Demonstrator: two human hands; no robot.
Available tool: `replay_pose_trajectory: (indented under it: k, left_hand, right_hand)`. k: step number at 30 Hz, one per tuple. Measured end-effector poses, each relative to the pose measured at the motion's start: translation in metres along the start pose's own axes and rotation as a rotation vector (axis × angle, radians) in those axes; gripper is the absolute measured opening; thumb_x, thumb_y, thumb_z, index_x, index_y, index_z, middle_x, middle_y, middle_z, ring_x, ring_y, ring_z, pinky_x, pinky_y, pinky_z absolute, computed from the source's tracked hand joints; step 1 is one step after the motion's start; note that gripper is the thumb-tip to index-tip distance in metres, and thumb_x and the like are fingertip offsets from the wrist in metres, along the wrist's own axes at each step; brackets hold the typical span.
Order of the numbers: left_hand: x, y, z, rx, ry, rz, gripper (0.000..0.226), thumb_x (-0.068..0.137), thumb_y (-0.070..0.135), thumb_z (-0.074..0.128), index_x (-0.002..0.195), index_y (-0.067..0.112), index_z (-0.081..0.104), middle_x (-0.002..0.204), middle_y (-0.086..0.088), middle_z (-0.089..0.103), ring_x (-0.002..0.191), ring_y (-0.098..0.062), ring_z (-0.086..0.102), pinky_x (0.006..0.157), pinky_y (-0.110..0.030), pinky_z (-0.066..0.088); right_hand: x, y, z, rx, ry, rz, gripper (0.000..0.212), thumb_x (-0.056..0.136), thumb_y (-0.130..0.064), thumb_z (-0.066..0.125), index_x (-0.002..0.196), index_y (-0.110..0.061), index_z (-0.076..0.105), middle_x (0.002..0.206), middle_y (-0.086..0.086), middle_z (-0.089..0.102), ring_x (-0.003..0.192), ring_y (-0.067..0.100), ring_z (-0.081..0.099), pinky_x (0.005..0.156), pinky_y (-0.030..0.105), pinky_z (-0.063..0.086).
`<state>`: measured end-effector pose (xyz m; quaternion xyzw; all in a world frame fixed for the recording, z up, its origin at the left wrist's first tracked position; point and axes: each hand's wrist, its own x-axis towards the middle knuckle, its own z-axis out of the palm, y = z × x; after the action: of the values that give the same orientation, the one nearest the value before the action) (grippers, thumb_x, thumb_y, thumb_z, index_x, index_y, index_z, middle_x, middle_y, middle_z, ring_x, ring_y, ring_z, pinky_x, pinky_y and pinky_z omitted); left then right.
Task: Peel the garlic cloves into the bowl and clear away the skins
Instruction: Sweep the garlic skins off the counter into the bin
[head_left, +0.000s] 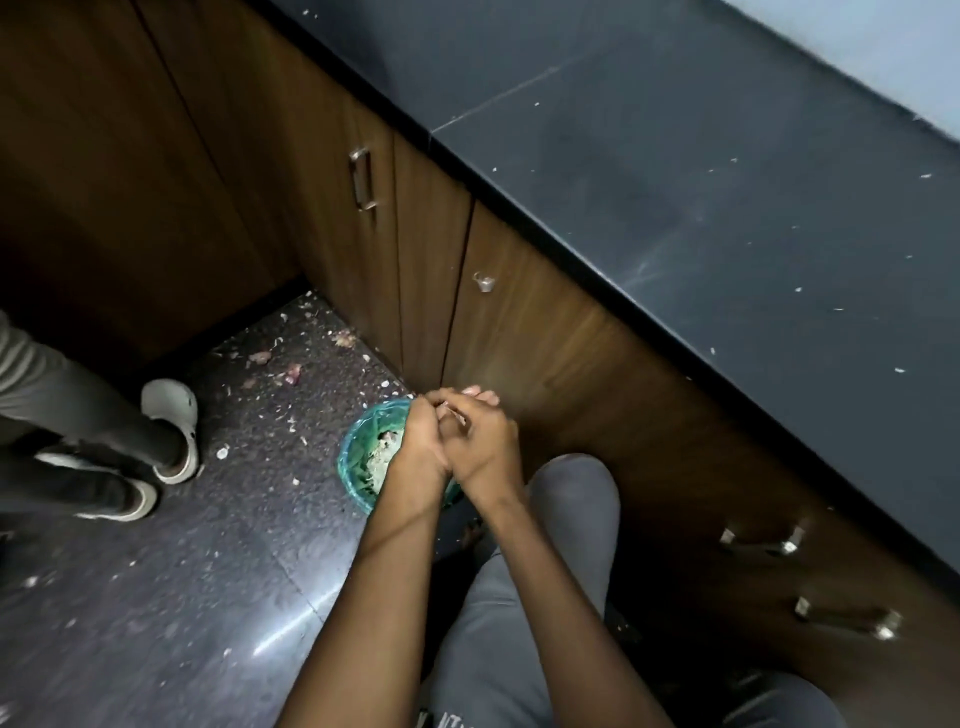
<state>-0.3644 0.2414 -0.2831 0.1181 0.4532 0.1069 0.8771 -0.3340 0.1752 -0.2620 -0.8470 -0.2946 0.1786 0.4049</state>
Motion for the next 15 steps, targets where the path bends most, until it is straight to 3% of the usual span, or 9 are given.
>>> replay_pose_trajectory:
  k: [2,3,6,8,9,12,15]
  left_hand:
    - [0.002,0.0,-0.03,-0.002,0.11,0.065,0.034,0.109,0.035,0.033,0.099,0.022,0.063,0.084,0.008,0.072,0.081,-0.005,0.067,0.077,-0.023,0.056]
    - [0.011,0.005,-0.039,-0.029,0.155,0.058,0.035,0.11,0.04,0.033,0.099,0.022,0.061,0.08,0.009,0.071,0.083,-0.007,0.065,0.078,-0.022,0.055]
    - [0.065,0.03,-0.063,-0.083,0.246,0.03,0.056,0.111,0.044,0.024,0.095,0.006,0.062,0.08,-0.01,0.068,0.093,-0.025,0.061,0.104,-0.033,0.044]
    - [0.089,0.033,-0.069,-0.014,0.299,0.032,0.061,0.108,0.054,0.025,0.117,0.006,0.061,0.1,-0.012,0.065,0.098,-0.027,0.061,0.11,-0.04,0.043]
    - [0.092,0.03,-0.074,0.012,0.295,0.029,0.056,0.107,0.057,0.028,0.121,0.014,0.06,0.102,-0.008,0.061,0.095,-0.025,0.059,0.103,-0.04,0.047]
    - [0.103,0.027,-0.082,0.027,0.298,-0.005,0.036,0.108,0.049,0.034,0.089,0.025,0.054,0.08,0.004,0.047,0.069,-0.015,0.043,0.069,-0.029,0.037]
    - [0.113,0.028,-0.082,0.085,0.354,0.063,0.025,0.11,0.021,0.038,0.093,0.021,0.056,0.08,0.001,0.053,0.071,-0.014,0.048,0.066,-0.033,0.045]
  right_hand:
    - [0.007,0.004,0.032,0.089,-0.19,0.132,0.033,0.099,-0.013,0.053,0.121,-0.014,0.077,0.122,0.007,0.076,0.115,0.024,0.068,0.1,0.026,0.048]
    - [0.011,0.01,0.043,0.118,-0.267,0.182,0.029,0.103,-0.012,0.054,0.122,-0.009,0.076,0.124,0.009,0.075,0.117,0.022,0.067,0.098,0.022,0.046]
    - [0.033,0.036,0.075,0.048,-0.367,0.26,0.026,0.105,-0.014,0.056,0.106,0.003,0.076,0.107,0.018,0.076,0.098,0.023,0.067,0.084,0.03,0.046]
    - [0.047,0.054,0.09,-0.011,-0.301,0.346,0.022,0.101,-0.008,0.058,0.095,0.005,0.075,0.098,0.021,0.075,0.09,0.023,0.066,0.084,0.038,0.049]
    - [0.052,0.063,0.098,-0.018,-0.245,0.406,0.02,0.098,-0.004,0.059,0.093,0.005,0.076,0.095,0.02,0.076,0.088,0.023,0.066,0.083,0.039,0.051]
    - [0.065,0.081,0.11,0.089,-0.151,0.564,0.024,0.09,0.003,0.061,0.102,0.0,0.08,0.095,0.007,0.077,0.093,0.019,0.069,0.083,0.03,0.053]
    - [0.072,0.088,0.114,0.044,-0.241,0.563,0.032,0.089,0.007,0.062,0.113,-0.004,0.079,0.114,0.01,0.077,0.106,0.018,0.071,0.099,0.026,0.054]
